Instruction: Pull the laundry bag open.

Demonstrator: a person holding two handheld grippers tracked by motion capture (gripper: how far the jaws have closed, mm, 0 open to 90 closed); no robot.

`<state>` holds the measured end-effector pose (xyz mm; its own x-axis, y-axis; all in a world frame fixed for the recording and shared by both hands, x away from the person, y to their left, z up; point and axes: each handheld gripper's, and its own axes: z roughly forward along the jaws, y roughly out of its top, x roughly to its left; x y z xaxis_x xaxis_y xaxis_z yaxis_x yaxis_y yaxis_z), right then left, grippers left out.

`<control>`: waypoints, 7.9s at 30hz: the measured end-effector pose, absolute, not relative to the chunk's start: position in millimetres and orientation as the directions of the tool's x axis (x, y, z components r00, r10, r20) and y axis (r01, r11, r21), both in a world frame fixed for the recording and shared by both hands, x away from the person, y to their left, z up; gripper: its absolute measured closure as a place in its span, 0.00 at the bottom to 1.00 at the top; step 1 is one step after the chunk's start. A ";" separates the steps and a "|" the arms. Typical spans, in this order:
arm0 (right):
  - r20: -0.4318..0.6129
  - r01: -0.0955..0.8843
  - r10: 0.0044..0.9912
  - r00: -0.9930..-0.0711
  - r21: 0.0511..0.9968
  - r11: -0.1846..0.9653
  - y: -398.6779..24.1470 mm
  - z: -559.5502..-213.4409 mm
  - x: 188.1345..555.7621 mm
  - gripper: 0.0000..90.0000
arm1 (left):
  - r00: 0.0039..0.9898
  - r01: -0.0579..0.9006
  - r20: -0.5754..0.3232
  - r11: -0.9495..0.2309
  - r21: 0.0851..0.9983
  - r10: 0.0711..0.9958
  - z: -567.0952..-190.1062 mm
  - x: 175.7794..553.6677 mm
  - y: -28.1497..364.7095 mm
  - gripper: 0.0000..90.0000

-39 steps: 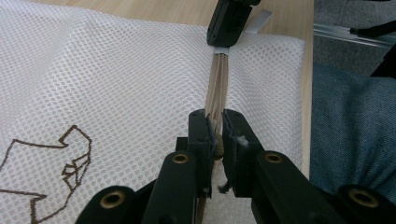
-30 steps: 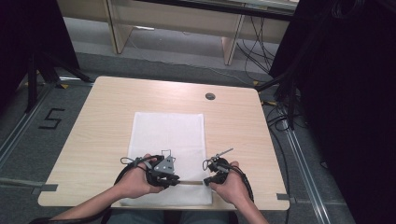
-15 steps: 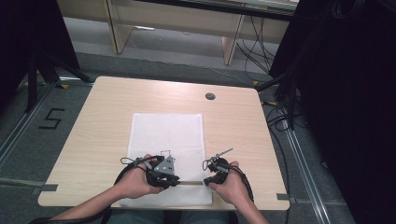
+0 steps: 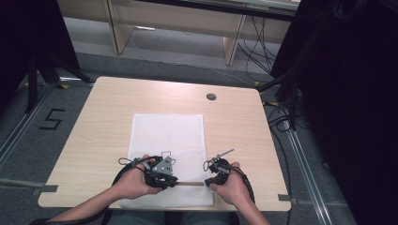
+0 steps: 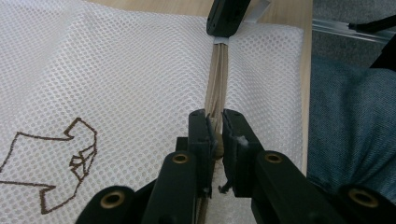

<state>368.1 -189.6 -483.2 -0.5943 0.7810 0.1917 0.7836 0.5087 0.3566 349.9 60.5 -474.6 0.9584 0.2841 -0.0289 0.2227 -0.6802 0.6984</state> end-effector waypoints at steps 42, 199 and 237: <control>0.192 0.783 0.781 -0.594 0.359 0.508 -190.0 -483.3 368.0 1.00 | 0.954 0.244 -0.047 -0.675 0.696 0.297 -473.8 351.1 74.4 0.91; 0.191 0.792 0.790 -0.583 0.350 0.500 -188.8 -482.9 368.0 1.00 | 0.920 0.319 -0.085 -0.607 0.728 0.383 -467.4 342.6 141.6 0.91; 0.194 0.794 0.790 -0.582 0.346 0.500 -188.8 -482.9 368.1 1.00 | 0.912 0.333 -0.087 -0.600 0.727 0.401 -466.9 341.3 154.4 0.91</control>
